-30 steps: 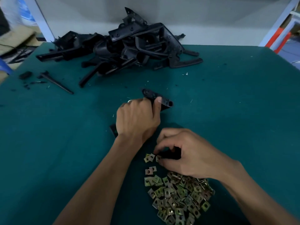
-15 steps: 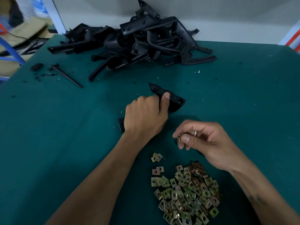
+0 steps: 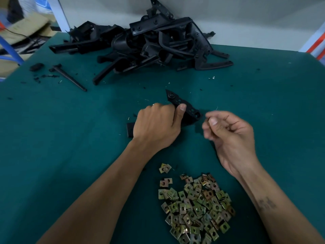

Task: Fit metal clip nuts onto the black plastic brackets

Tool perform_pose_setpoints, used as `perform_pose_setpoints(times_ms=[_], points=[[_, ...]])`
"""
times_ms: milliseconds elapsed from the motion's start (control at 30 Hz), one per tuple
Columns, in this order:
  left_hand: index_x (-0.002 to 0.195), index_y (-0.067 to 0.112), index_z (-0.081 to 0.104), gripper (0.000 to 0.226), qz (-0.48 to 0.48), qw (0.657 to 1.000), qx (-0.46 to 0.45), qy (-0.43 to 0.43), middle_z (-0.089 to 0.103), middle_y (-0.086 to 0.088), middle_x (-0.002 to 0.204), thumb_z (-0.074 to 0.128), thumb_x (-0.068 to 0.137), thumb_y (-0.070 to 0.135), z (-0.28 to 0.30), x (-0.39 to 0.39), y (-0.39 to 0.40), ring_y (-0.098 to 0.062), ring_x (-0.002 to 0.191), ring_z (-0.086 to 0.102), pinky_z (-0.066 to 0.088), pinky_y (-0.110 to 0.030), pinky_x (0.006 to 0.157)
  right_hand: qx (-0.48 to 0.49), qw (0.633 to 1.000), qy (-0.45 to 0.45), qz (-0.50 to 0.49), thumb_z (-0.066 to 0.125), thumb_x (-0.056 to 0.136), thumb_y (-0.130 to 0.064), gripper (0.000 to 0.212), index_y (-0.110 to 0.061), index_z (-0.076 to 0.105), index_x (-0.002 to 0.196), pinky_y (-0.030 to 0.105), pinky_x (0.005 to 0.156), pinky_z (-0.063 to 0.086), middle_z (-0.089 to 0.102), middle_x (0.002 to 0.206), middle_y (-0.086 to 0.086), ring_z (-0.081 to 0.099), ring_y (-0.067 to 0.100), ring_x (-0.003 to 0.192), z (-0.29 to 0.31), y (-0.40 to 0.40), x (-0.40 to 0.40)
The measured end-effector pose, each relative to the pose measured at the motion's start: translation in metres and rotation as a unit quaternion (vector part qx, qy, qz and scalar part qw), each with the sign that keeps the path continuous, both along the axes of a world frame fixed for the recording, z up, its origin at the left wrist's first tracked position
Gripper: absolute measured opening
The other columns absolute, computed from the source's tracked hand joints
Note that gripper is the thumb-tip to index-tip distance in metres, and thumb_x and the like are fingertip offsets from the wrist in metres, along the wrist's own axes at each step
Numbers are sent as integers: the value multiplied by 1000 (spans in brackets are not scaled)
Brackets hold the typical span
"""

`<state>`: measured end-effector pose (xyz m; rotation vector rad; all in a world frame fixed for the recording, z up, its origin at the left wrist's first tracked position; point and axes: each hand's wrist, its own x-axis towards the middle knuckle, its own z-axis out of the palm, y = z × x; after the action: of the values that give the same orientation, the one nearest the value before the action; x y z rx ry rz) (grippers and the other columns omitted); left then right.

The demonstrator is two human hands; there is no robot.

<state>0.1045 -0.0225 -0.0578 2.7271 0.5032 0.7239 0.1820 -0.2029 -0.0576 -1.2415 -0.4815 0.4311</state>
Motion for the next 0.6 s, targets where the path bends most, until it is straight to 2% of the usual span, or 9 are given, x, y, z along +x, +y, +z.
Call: perform_pose_setpoints(times_ms=[133, 267, 433, 600], points=[[63, 22, 26, 51, -37, 999, 13, -14, 42, 1, 61, 20, 103, 53, 1, 0, 1, -27, 53, 40, 24, -34, 52, 61, 990, 55, -115, 65, 89, 9, 18, -2, 66, 102, 27, 74, 55, 76, 83, 9, 70, 19, 76, 4, 14, 17], [72, 18, 37, 45, -54, 998, 37, -19, 49, -3, 68, 25, 101, 51, 3, -1, -1, -30, 60, 46, 25, -34, 62, 55, 994, 43, -80, 68, 85, 13, 16, -3, 70, 91, 35, 88, 58, 77, 83, 13, 75, 25, 88, 7, 31, 23], [75, 17, 41, 47, -61, 996, 57, -11, 60, -9, 74, 30, 101, 55, 2, -1, -3, -31, 64, 51, 26, -34, 63, 35, 997, 65, 13, 71, 84, 6, 16, -10, 75, 84, 32, 77, 58, 77, 83, 11, 74, 21, 81, 6, 27, 28], [79, 15, 47, 50, -61, 997, 55, -8, 63, -9, 79, 29, 101, 56, 1, -1, -3, -32, 69, 55, 27, -33, 65, 28, 997, 72, 22, 69, 87, 6, 11, -5, 73, 88, 36, 80, 58, 74, 81, 10, 71, 21, 81, 6, 26, 32]])
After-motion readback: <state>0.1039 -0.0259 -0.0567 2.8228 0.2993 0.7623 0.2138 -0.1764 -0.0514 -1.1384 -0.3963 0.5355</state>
